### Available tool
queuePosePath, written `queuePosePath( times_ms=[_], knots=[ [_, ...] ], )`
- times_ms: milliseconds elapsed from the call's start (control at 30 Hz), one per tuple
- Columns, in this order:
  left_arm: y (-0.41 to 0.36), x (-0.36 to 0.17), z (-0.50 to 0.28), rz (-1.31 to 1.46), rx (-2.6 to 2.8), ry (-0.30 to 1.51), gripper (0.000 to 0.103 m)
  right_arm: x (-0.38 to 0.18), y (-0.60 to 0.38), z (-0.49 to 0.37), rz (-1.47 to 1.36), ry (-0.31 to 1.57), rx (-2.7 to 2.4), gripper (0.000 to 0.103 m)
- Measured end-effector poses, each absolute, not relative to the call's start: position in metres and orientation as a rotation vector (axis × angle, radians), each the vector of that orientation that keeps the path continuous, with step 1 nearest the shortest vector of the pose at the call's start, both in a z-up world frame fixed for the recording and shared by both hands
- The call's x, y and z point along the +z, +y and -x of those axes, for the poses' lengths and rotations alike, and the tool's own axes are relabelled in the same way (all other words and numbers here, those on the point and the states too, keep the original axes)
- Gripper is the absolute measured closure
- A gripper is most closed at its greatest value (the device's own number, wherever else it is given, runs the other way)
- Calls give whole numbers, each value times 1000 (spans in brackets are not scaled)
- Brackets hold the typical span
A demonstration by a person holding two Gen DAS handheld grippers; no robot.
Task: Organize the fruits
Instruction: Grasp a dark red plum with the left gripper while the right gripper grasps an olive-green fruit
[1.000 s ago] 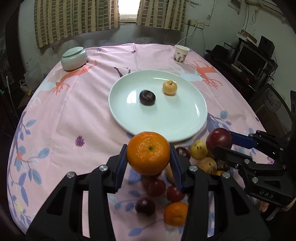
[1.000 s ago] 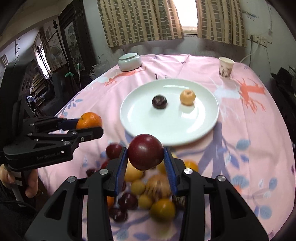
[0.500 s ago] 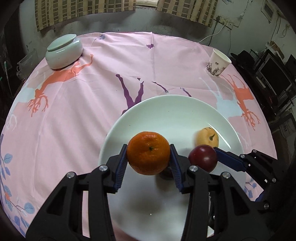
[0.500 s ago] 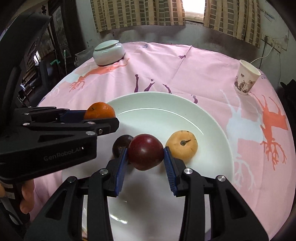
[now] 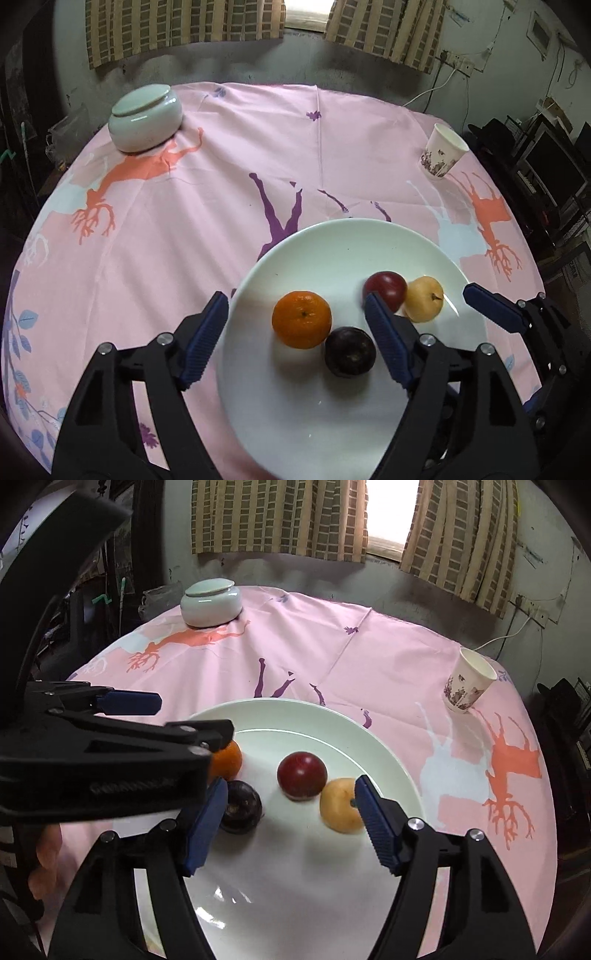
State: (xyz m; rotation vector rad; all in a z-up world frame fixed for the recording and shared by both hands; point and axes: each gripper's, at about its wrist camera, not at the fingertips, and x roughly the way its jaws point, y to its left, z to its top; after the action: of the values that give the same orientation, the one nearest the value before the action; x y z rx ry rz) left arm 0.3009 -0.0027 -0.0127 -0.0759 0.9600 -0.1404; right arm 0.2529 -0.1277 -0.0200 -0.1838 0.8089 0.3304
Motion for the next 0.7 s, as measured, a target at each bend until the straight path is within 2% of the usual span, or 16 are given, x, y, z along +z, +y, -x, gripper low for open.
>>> queuePosePath(
  times_ms=[33, 100, 133, 167, 267, 467, 700],
  knots=[
    [2, -5, -290, 81, -147, 947, 23, -14, -133, -245, 172, 807, 333, 31],
    [11, 8, -262, 84, -156, 906, 12, -3, -147, -221, 155, 794, 326, 20],
    [16, 13, -244, 74, -152, 881, 7, 1, -151, -209, 154, 787, 308, 3],
    [21, 16, -227, 63, -147, 858, 6, 4, -159, -193, 149, 767, 283, 1],
    [32, 9, -172, 29, -132, 825, 3, 2, -176, -145, 134, 754, 250, 1],
    [45, -35, -74, 31, -93, 823, 3, -17, -196, -43, 34, 753, 229, 1],
    [49, -63, -36, 29, -98, 869, 3, -43, -190, 4, -58, 821, 215, 1]
  ],
)
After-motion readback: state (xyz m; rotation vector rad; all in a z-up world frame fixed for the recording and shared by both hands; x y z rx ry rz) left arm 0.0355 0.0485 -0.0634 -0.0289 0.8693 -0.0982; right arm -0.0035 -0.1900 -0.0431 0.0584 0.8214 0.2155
